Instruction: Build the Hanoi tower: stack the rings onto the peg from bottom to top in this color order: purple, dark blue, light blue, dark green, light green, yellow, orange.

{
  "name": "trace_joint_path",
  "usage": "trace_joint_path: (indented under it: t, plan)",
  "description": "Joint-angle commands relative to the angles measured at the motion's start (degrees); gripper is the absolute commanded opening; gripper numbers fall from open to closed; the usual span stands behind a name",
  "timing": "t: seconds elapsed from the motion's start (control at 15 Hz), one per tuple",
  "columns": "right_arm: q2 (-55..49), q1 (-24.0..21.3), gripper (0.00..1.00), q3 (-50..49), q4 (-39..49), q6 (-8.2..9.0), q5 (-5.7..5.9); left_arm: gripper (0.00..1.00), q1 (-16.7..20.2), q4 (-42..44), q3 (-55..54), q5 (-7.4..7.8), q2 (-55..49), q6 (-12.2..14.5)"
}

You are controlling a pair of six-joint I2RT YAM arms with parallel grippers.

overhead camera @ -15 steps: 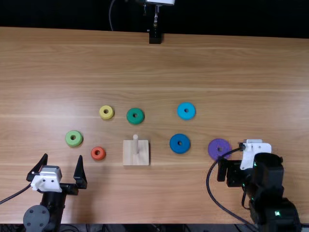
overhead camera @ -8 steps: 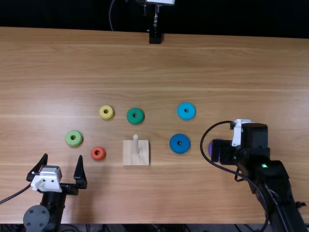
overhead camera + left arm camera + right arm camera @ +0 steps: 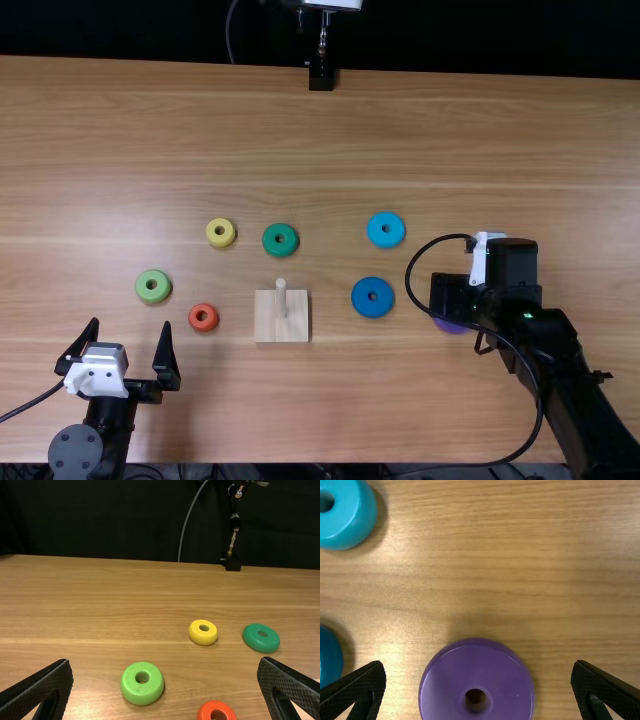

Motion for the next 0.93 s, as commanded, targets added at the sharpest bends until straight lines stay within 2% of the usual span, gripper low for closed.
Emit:
trace_joint_path:
  t: [0.0, 0.87]
  plan:
    - [1.2, -0.11, 1.0, 2.18, 0.03, 0.6, -0.2, 1.0, 0.7, -0.24, -2.11, -0.01, -0.62, 0.42]
    - [5.77, -0.02, 1.0, 2.01, -0.82, 0.39, -0.52, 1.0, 0.7, -0.24, -2.11, -0.01, -0.62, 0.42]
